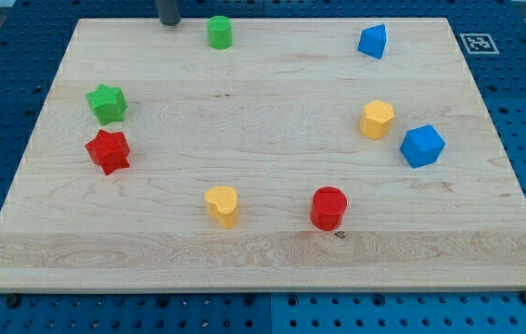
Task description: Slide the green circle towards the green star
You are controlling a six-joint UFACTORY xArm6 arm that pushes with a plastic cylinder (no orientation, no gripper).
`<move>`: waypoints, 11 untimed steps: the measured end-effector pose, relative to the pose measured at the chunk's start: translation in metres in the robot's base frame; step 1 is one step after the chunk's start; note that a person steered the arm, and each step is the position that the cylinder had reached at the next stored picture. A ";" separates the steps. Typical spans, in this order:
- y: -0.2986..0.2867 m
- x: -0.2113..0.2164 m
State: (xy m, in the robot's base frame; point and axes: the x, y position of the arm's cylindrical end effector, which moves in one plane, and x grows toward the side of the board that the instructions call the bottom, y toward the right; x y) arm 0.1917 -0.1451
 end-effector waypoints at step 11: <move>0.033 0.089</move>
